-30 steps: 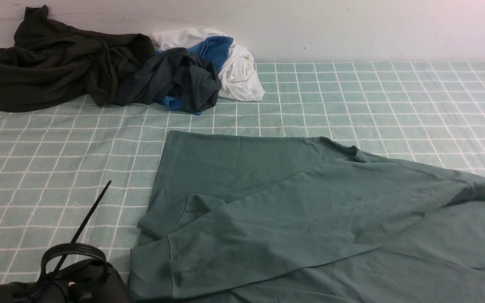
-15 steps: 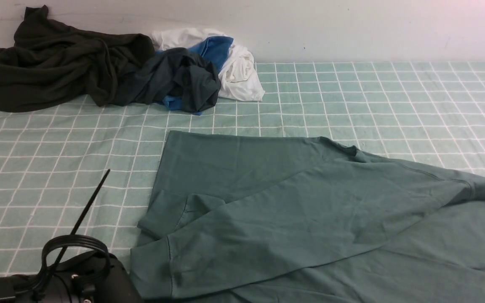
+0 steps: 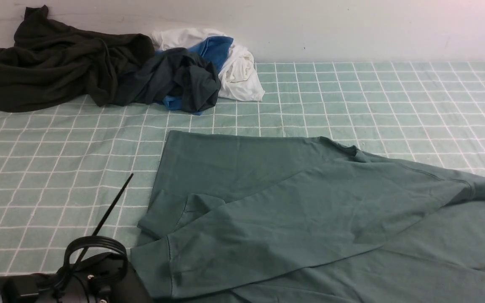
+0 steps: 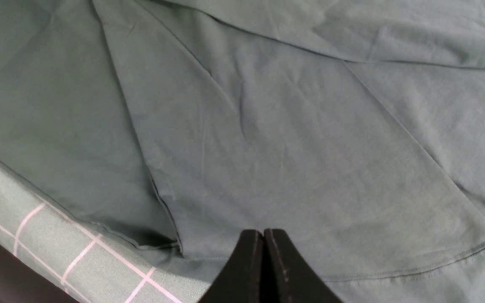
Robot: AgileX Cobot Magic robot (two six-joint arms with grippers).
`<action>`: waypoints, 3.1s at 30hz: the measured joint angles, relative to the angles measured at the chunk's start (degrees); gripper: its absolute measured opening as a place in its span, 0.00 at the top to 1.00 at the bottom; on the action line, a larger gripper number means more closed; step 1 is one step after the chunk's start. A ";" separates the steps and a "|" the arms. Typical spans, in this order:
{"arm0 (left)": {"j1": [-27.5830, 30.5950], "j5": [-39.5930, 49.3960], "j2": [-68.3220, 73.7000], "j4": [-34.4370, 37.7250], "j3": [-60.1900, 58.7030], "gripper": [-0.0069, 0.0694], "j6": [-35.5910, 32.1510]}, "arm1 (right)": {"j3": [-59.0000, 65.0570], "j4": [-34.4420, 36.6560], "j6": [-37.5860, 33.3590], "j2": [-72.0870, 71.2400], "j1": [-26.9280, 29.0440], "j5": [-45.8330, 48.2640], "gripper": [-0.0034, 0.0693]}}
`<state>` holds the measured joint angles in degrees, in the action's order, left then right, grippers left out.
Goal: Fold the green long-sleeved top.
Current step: Use both arms simultaneously to clamp the lower edge of the clothing fabric
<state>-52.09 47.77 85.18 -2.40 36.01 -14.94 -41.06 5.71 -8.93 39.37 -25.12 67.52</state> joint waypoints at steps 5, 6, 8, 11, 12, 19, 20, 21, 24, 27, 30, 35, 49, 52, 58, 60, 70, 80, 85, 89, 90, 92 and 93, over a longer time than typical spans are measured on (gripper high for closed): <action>0.00 2.29 0.00 0.05 1.72 0.91 0.00 | 0.12 0.01 -0.88 0.00 0.00 0.00 0.97; 0.00 2.45 0.00 0.05 1.84 0.91 0.00 | 0.14 0.01 -0.88 0.00 0.00 0.00 0.97; 0.00 4.59 0.00 0.05 3.37 0.91 0.00 | 0.19 0.01 -0.94 0.00 0.00 0.00 0.97; 0.00 6.40 0.00 -0.16 4.97 0.91 0.00 | 0.19 0.06 -0.94 0.00 0.00 0.00 0.97; 0.00 6.59 0.00 -0.25 5.15 0.91 0.00 | 0.19 0.06 -0.94 0.00 0.00 0.00 0.97; 0.96 10.94 0.00 -1.15 7.73 0.91 0.08 | 0.19 0.12 -1.36 0.00 0.00 0.00 0.97; 1.69 11.41 -0.06 -1.15 8.16 0.91 0.14 | 0.19 0.07 -1.55 0.00 0.00 0.06 0.97; 2.88 11.97 -0.36 -1.15 8.55 0.91 0.20 | 0.19 -0.23 -1.77 0.00 0.00 0.26 0.97; 4.92 12.36 -1.91 -1.15 8.84 0.91 0.20 | 0.19 -0.94 -2.49 0.00 0.00 1.03 0.97; 7.69 14.63 -5.96 -1.09 8.90 0.91 0.20 | 0.19 -1.75 -5.59 0.00 0.00 2.94 0.97; 9.58 17.11 -10.28 -1.09 7.74 0.91 0.14 | 0.19 -1.80 -10.08 0.00 0.00 4.16 0.92; 10.35 17.85 -14.10 -1.09 4.56 0.91 0.04 | 2.51 -1.50 -15.96 1.67 -0.05 4.21 0.69; 10.35 14.03 -14.33 -0.66 1.16 0.91 0.04 | 15.10 -11.06 -21.23 18.84 -11.15 -9.01 0.30; 10.35 13.91 -14.33 -0.66 1.16 0.91 0.04 | 15.61 -11.41 -20.83 22.76 -11.46 -13.40 0.32; 10.35 13.91 -14.33 -0.66 1.16 0.91 0.04 | 15.61 -11.41 -20.88 28.59 -11.46 -18.33 0.38; 10.35 13.86 -14.33 -0.66 1.16 0.91 0.04 | 15.61 -11.14 -21.30 29.94 -11.46 -18.47 0.39; 10.35 13.73 -14.33 -0.62 1.16 0.91 0.04 | 17.36 -11.08 -27.65 31.83 -11.46 -21.49 0.42; 10.35 13.67 -14.33 -0.62 1.16 0.91 0.04 | 19.75 -12.25 -27.89 32.00 -11.81 -23.60 0.58; 10.35 13.67 -14.33 -0.62 1.16 0.91 0.04 | 20.15 -13.75 -27.45 30.78 -11.83 -25.59 0.88; 10.35 13.67 -14.33 -0.62 1.16 0.91 0.04 | 19.66 -13.75 -27.29 26.99 -11.83 -22.98 0.93; 10.35 13.67 -14.33 -0.62 1.16 0.91 0.04 | 19.14 -13.75 -27.29 25.71 -11.83 -21.57 0.93; 10.35 13.67 -14.33 -0.62 1.16 0.91 0.04 | 17.77 -13.75 -27.29 23.35 -11.83 -18.51 0.93; 10.35 13.67 -14.33 -0.62 1.16 0.91 0.04 | 16.59 -13.87 -27.29 21.95 -11.83 -16.34 0.93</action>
<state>-41.74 61.45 70.85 -3.02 37.16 -14.89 -24.47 -8.16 -36.22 61.32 -36.95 51.19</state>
